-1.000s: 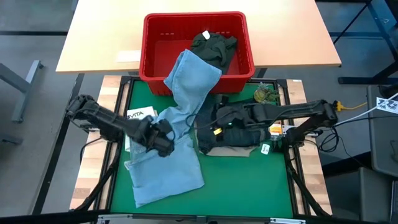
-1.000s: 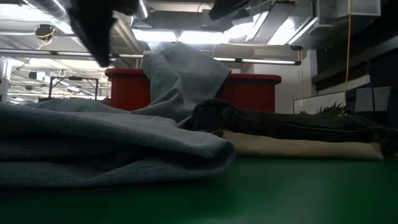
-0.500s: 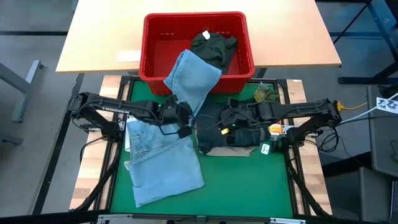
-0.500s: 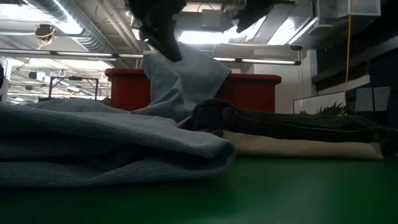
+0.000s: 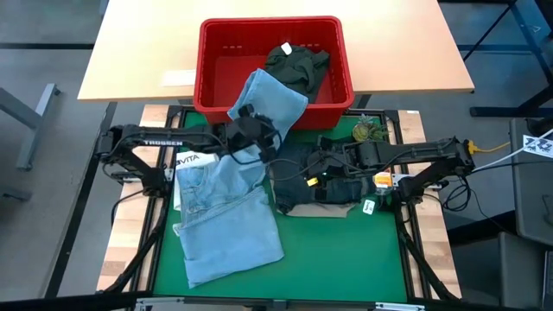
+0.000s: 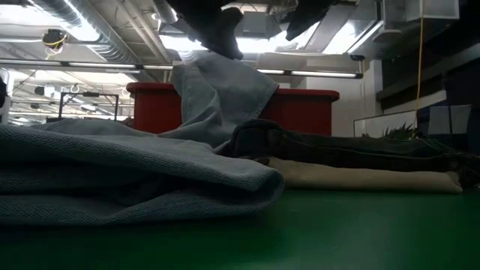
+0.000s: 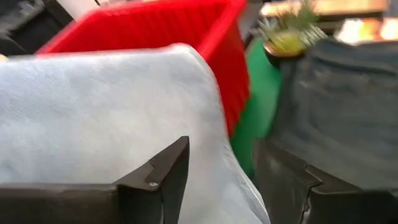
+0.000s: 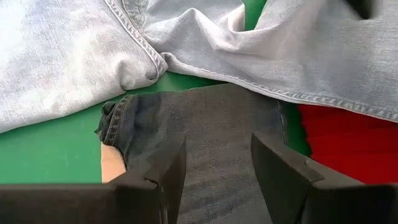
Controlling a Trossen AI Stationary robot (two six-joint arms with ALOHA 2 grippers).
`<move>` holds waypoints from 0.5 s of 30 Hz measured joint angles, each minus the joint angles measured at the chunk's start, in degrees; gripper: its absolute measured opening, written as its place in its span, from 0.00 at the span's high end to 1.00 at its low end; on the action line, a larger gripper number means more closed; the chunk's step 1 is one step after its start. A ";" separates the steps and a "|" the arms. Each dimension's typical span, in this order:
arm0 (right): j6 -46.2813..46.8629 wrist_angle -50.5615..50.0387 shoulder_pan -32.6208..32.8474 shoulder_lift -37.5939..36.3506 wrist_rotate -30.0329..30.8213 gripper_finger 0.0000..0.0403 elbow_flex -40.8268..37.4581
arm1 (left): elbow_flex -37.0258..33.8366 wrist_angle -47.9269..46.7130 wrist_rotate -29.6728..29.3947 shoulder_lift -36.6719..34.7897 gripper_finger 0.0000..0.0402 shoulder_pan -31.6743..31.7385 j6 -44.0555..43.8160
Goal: Fold Laundry from Bin
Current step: Fold the light blue jeans
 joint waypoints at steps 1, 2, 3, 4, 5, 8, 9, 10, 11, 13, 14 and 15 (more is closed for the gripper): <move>0.00 0.00 0.00 0.00 0.00 0.56 0.00 | 0.00 1.51 -0.06 0.00 0.56 0.65 0.96; 0.00 0.01 0.02 0.00 0.00 0.55 0.00 | 0.00 3.13 -0.44 0.00 0.55 1.21 2.16; 0.00 -0.01 0.02 0.00 0.00 0.55 0.00 | 0.05 4.83 -1.36 0.00 0.55 1.70 3.34; 0.15 -0.01 0.00 0.00 0.00 0.56 0.00 | 0.52 5.94 -2.62 0.02 0.55 2.16 4.64; 0.50 -0.01 0.01 0.00 0.00 0.56 0.00 | 1.41 6.67 -3.89 0.06 0.55 2.66 5.98; 0.87 -0.01 0.00 0.00 0.00 0.55 0.00 | 5.71 7.07 -5.34 0.06 0.54 4.74 9.32; 0.89 -0.01 0.00 0.00 0.00 0.56 0.00 | 7.31 7.12 -5.42 0.04 0.54 5.64 9.70; 0.90 -0.01 0.00 0.00 0.00 0.56 0.00 | 9.05 6.87 -5.42 0.04 0.54 6.56 9.74; 0.90 -0.01 0.00 0.00 0.00 0.55 0.00 | 10.71 6.63 -5.36 0.04 0.54 7.62 9.76; 0.92 -0.01 0.00 0.00 0.00 0.55 0.00 | 13.72 6.62 -4.41 0.03 0.54 9.84 9.62; 0.92 -0.01 0.00 0.00 0.00 0.56 0.00 | 14.92 6.59 -3.60 -0.01 0.54 11.07 9.33; 0.93 -0.01 0.00 0.00 0.00 0.56 0.00 | 16.02 6.09 -2.53 -0.02 0.54 12.36 8.66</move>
